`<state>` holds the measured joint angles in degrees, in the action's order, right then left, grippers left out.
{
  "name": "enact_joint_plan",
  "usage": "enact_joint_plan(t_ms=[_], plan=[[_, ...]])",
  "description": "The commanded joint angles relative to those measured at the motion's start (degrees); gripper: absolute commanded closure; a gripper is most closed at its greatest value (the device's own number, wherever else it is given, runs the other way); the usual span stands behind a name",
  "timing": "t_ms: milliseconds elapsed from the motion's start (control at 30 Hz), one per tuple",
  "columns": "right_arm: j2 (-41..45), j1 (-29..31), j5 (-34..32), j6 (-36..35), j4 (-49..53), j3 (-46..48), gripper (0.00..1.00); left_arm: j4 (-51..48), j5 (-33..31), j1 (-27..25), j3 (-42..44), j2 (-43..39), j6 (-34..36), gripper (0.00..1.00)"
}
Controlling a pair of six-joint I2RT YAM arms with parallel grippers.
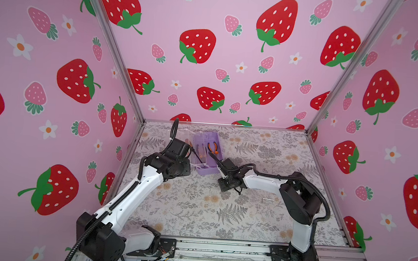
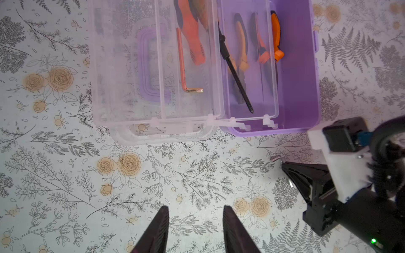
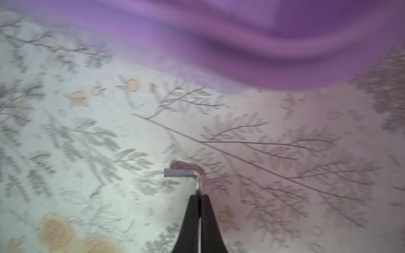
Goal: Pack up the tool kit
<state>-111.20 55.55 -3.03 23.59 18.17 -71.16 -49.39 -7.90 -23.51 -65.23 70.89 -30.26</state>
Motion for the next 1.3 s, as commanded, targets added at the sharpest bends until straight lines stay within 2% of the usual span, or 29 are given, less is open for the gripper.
enact_joint_plan(t_ms=[0,433,600,700,933,1133,1267], plan=[[-0.8,3.4,1.1,1.7,1.7,-3.5,1.0,-1.0,0.4,-0.3,2.3,-2.0,-1.8,0.56],[-9.2,10.8,3.1,3.0,1.3,-11.6,1.0,0.4,2.3,-0.3,12.2,-6.0,-4.7,0.57],[-7.6,10.8,1.4,2.6,1.9,-10.7,0.99,1.6,3.5,-0.4,13.8,-6.2,-5.5,0.58],[-3.6,10.0,-1.0,2.3,1.5,-7.9,0.98,3.7,3.7,-2.2,15.0,-5.6,-5.4,0.58],[12.1,0.8,2.4,4.5,-5.6,7.9,0.93,14.7,1.3,-12.2,16.2,1.8,-6.4,0.48],[22.5,-9.7,11.7,6.3,-11.7,20.5,0.89,19.2,-1.4,-16.8,10.6,15.1,-6.7,0.43],[26.3,-14.2,14.5,6.3,-13.3,25.0,0.87,21.6,-4.3,-19.0,6.6,22.5,-5.3,0.4]])
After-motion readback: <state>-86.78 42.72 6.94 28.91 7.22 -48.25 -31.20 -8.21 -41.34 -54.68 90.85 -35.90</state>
